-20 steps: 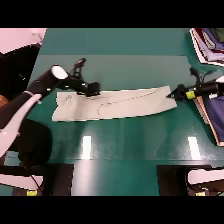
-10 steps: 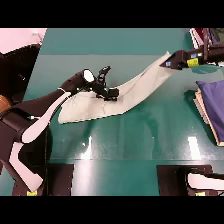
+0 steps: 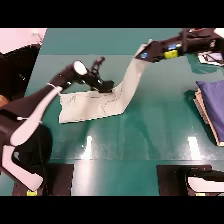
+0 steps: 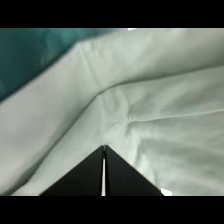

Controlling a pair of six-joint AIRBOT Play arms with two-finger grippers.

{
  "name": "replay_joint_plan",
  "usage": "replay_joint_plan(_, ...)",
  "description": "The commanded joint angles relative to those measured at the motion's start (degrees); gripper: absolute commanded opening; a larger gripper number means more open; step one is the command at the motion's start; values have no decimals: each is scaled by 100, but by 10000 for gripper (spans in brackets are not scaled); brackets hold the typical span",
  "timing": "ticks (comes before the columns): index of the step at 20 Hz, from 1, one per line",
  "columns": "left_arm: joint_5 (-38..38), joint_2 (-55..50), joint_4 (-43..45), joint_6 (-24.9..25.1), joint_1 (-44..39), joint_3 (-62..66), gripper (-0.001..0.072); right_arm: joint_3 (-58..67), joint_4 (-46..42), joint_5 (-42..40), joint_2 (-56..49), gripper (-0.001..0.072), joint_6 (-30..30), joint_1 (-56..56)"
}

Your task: Fold the shirts.

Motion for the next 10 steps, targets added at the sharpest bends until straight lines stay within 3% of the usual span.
replay_joint_plan(1,-616,796,669,160,879,282,34,188,680,-540,-492,16,-407,874)
replay_joint_plan(5,-1038,1762,1198,328,2070,505,34,1106,673,-1362,-1749,21,-411,2116)
replay_joint_plan(6,-1064,1963,1228,332,2352,505,34,1375,680,-1513,-2111,73,-411,2376)
replay_joint_plan(8,-1132,2247,1231,330,2804,505,34,1827,680,-1537,-2704,483,-411,2769)
replay_joint_plan(9,-1158,2352,1228,330,2990,505,34,1904,680,-1491,-2863,559,-411,2879)
replay_joint_plan(10,-1213,2413,1224,330,3128,507,34,1869,625,-1346,-2927,556,-411,2903)
